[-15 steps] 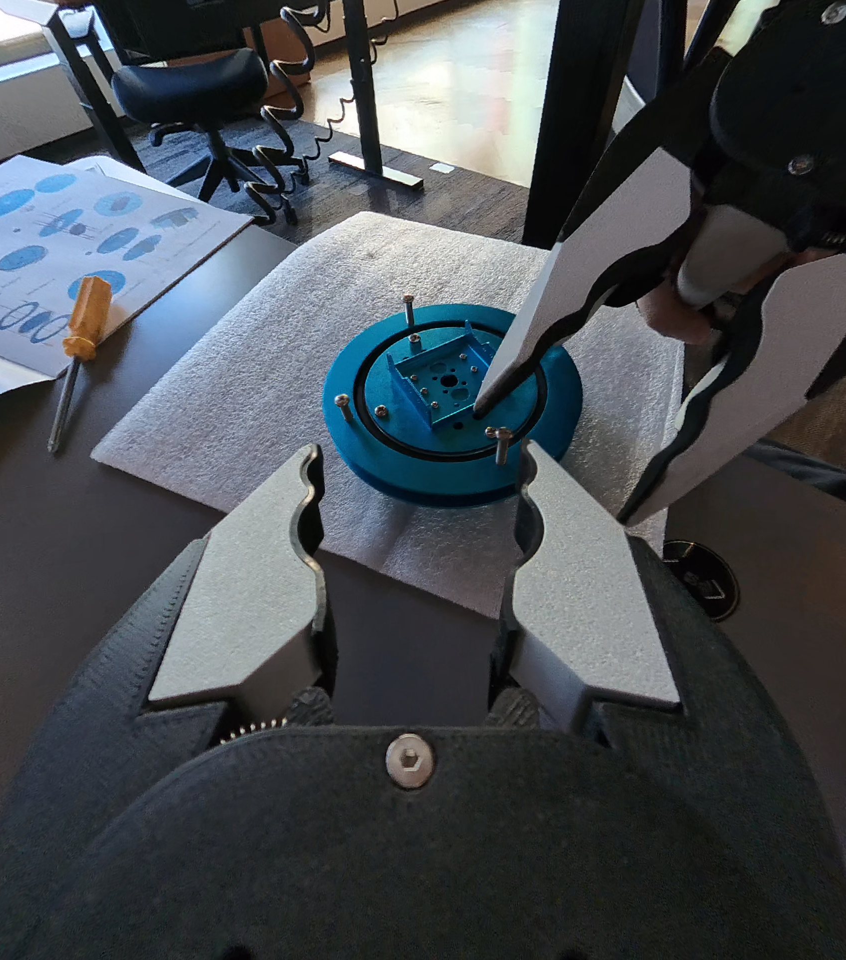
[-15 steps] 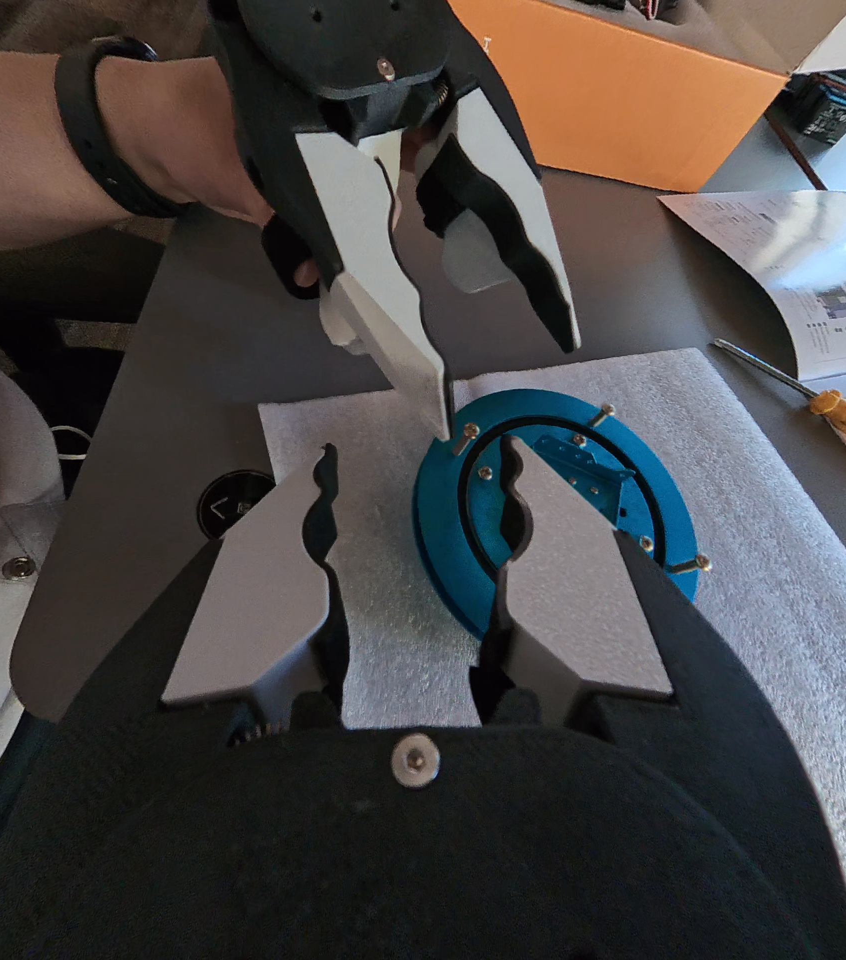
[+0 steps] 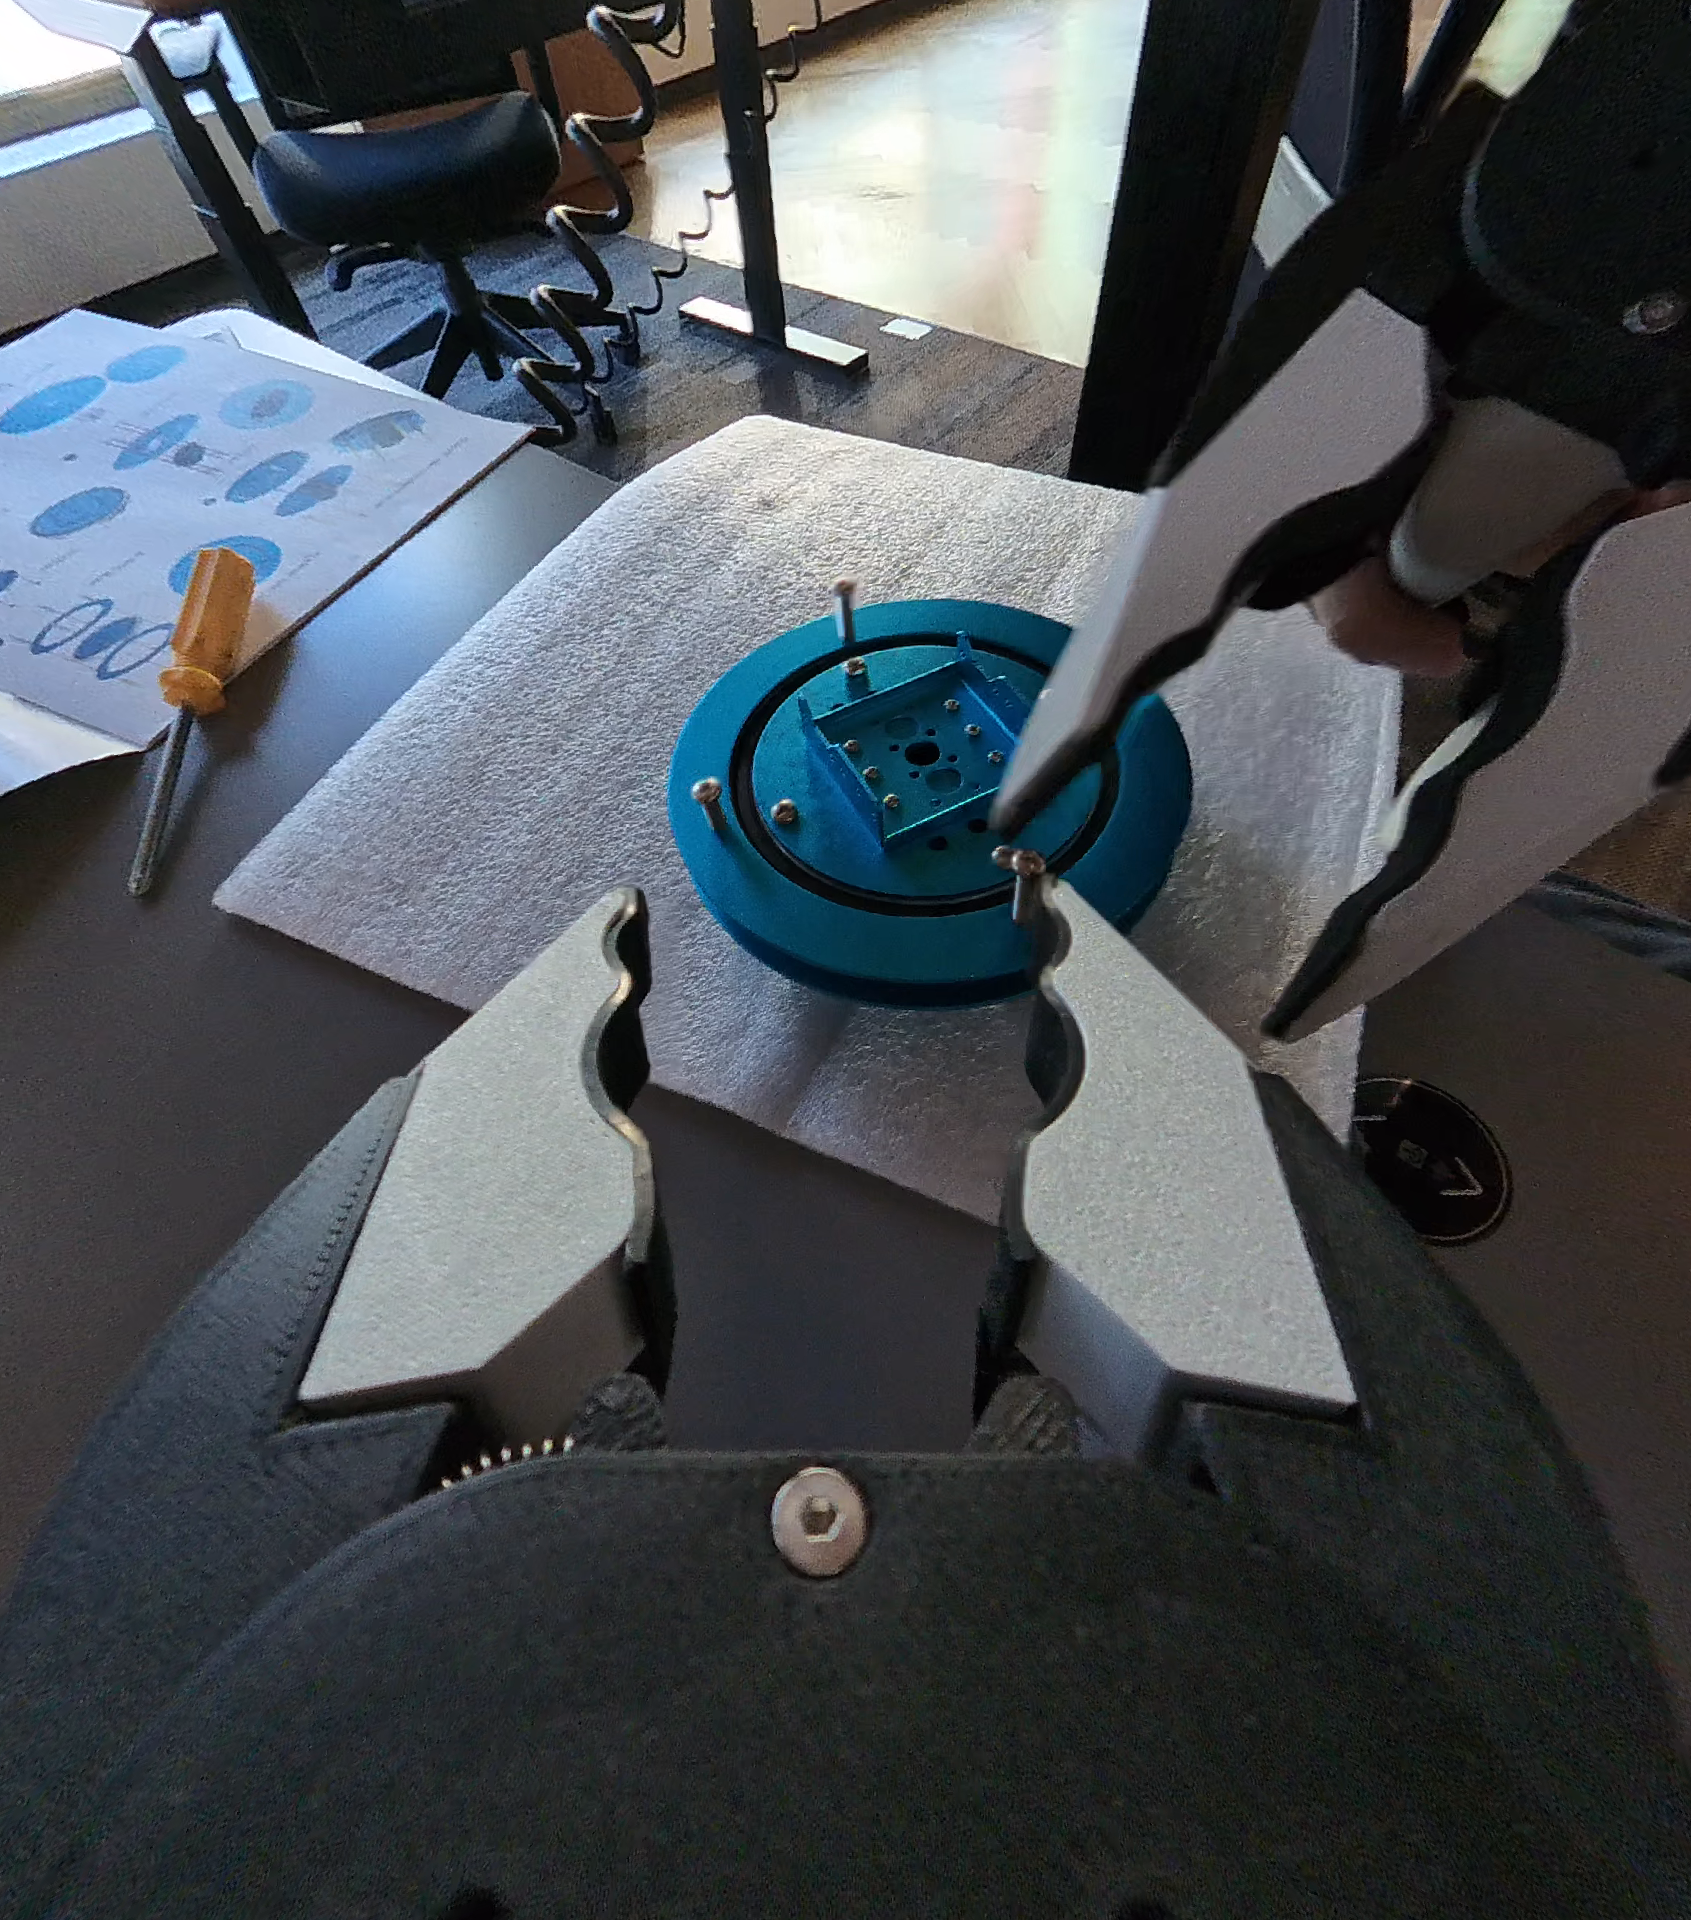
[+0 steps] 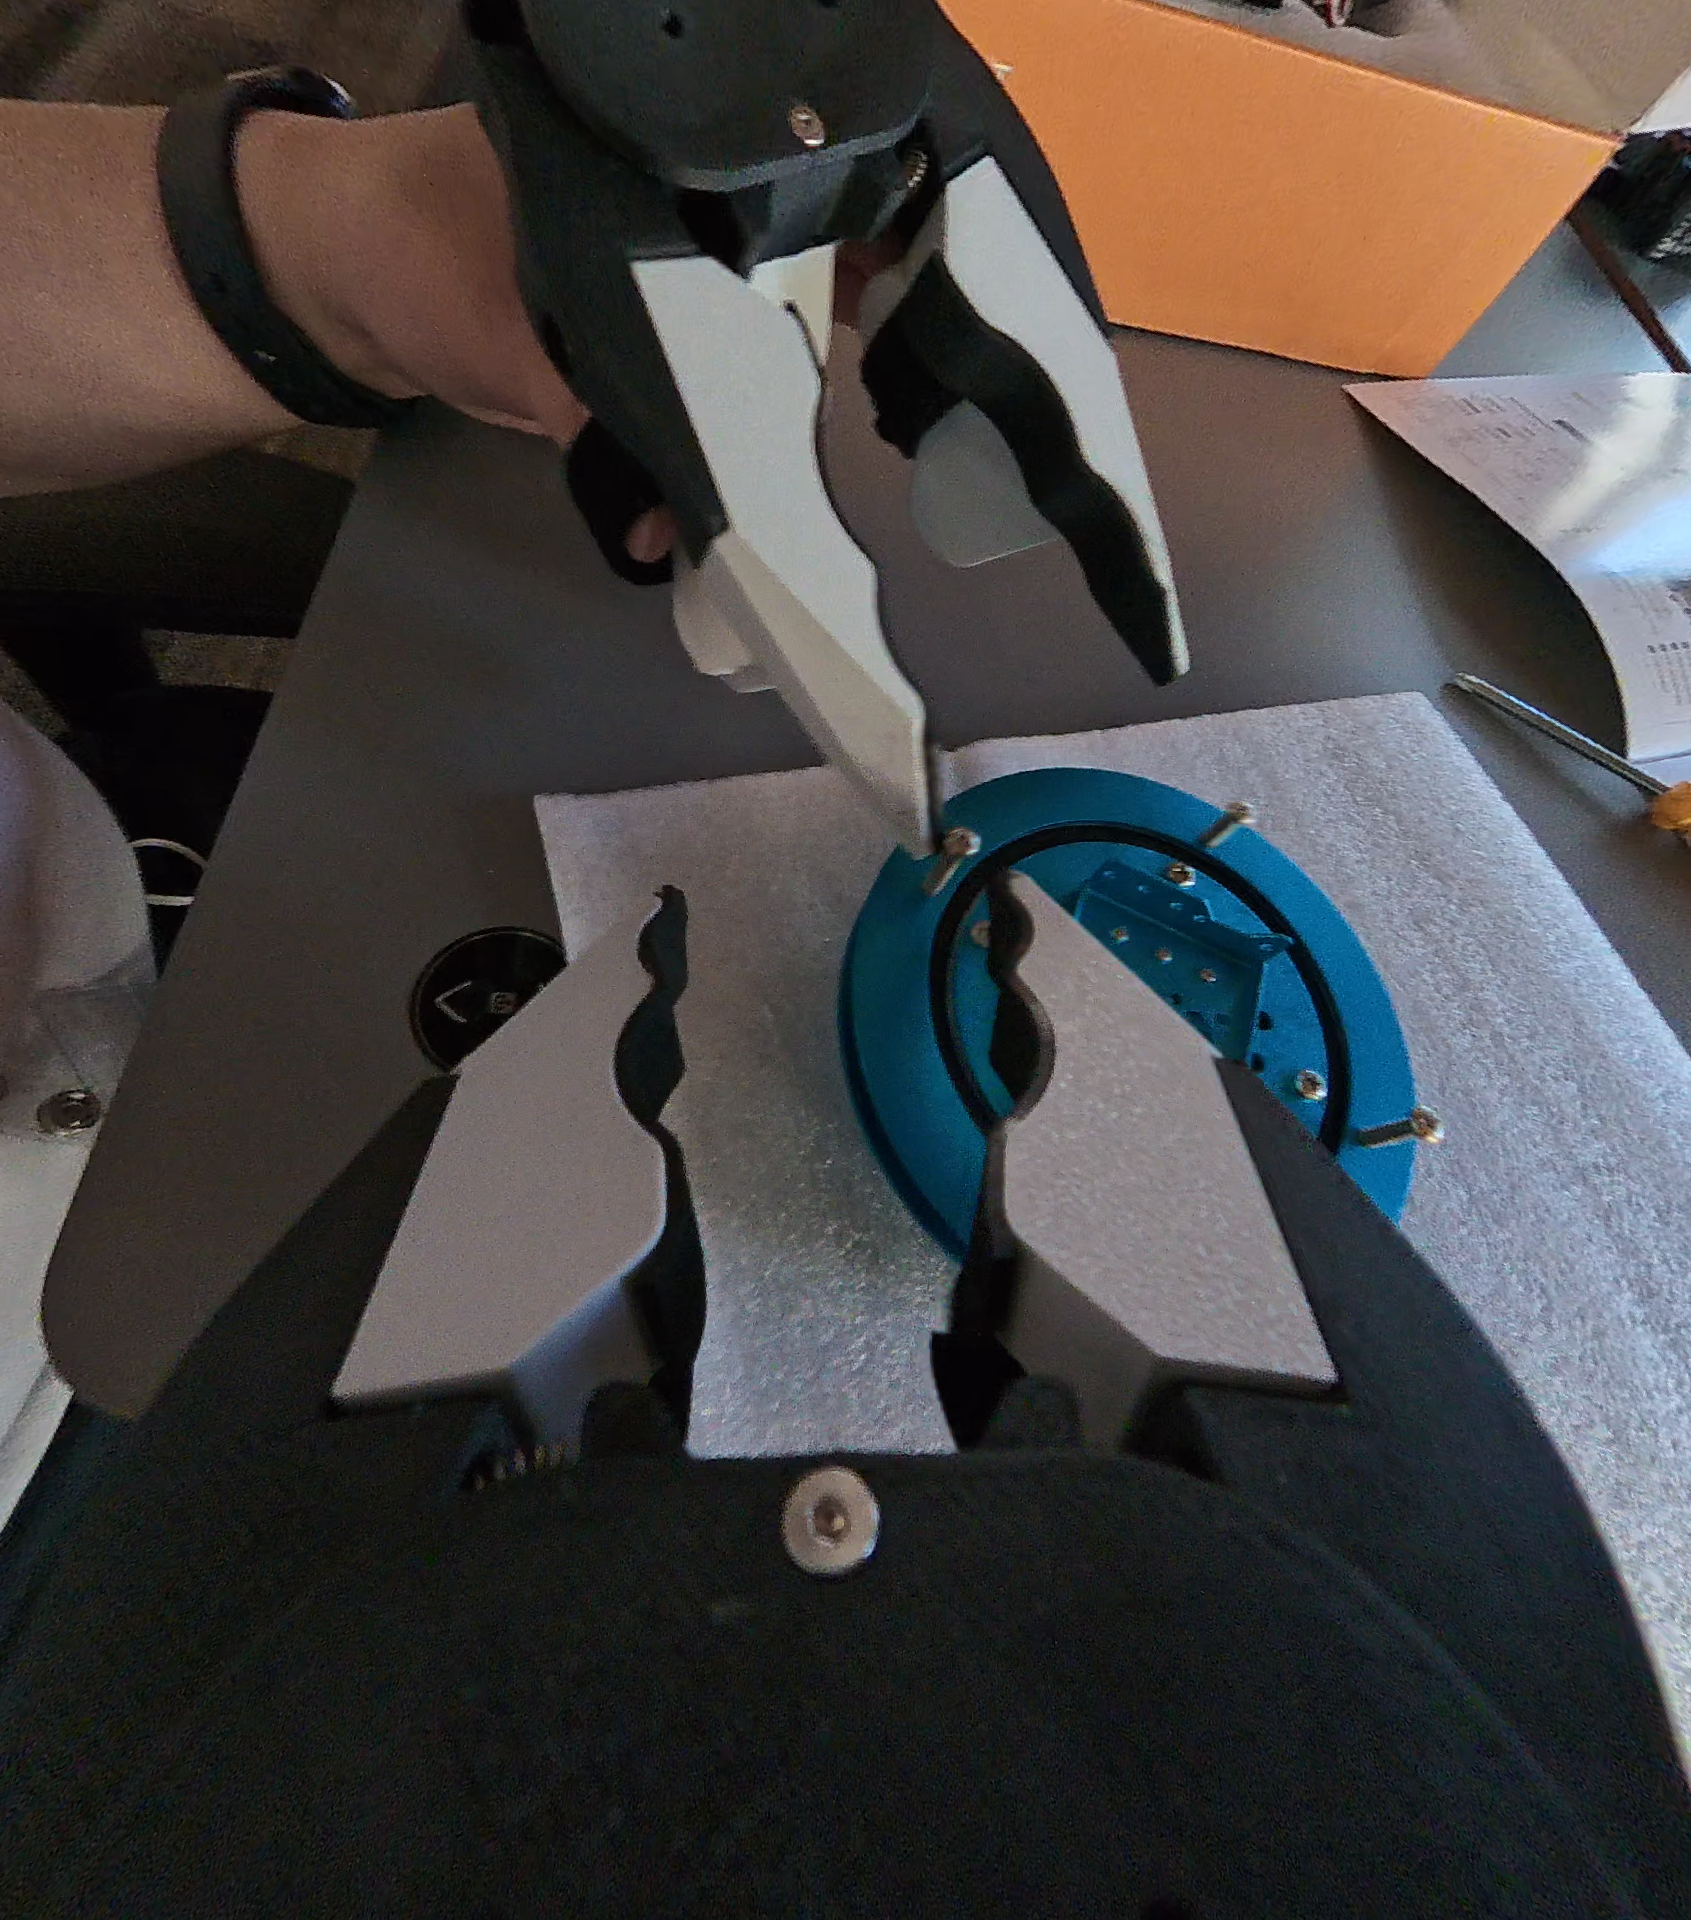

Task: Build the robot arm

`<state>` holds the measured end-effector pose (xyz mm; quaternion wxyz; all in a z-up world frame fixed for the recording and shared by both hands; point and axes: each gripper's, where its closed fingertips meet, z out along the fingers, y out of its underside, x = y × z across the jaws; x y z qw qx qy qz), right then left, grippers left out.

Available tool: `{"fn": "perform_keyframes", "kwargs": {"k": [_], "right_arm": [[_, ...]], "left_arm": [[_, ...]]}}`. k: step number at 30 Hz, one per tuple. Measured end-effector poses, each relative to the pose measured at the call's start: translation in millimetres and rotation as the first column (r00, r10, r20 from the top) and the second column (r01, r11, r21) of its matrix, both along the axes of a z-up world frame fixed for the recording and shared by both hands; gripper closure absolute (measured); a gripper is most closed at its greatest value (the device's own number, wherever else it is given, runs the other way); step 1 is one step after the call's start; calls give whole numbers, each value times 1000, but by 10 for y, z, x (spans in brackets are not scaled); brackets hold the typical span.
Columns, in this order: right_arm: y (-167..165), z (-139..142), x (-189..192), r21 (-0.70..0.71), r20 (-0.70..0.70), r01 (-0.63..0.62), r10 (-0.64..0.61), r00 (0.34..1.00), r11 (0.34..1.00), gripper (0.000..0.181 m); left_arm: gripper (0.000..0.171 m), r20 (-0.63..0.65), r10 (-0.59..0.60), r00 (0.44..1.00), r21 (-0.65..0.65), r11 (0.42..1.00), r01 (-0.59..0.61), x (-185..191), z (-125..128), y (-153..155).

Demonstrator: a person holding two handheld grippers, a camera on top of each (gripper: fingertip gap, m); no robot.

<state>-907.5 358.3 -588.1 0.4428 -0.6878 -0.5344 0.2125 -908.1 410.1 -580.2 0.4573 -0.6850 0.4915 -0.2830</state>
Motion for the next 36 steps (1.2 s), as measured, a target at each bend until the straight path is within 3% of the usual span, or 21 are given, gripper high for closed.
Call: {"fn": "perform_keyframes", "kwargs": {"k": [4, 10, 12, 18, 24, 27, 31, 36], "right_arm": [[12, 12, -64, 14, 7, -13, 12, 1000, 1000, 120], [-31, 8, -40, 3, 8, -27, 27, 1000, 1000, 129], [-35, 2, 4, -2, 19, -23, 23, 1000, 1000, 135], [9, 68, -81, 26, 25, -23, 23, 999, 999, 122], [-40, 50, -84, -4, 27, -37, 37, 999, 999, 126], [-55, 49, -35, -3, 30, -32, 32, 999, 999, 133], [-4, 78, -28, 26, 14, -9, 8, 1000, 1000, 123], [14, 10, -114, 13, 68, -38, 37, 997, 999, 123]], "left_arm": [[97, -17, -25, 1000, 2, 1000, 25, 79, -25, -49], [91, -25, 4, 1000, -3, 1000, -4, 44, -41, -1], [101, -21, 24, 999, 16, 1000, -24, -16, -26, 24], [98, 2, -6, 1000, 1, 1000, 6, 50, -1, -30], [90, -14, 20, 1000, -1, 1000, -20, 41, -30, 24], [99, -16, 39, 999, 16, 999, -39, -9, -22, 45], [98, 15, 15, 1000, -12, 1000, -15, -26, 9, -13], [98, -12, 3, 1000, 3, 1000, -3, 45, -12, -24]]}}
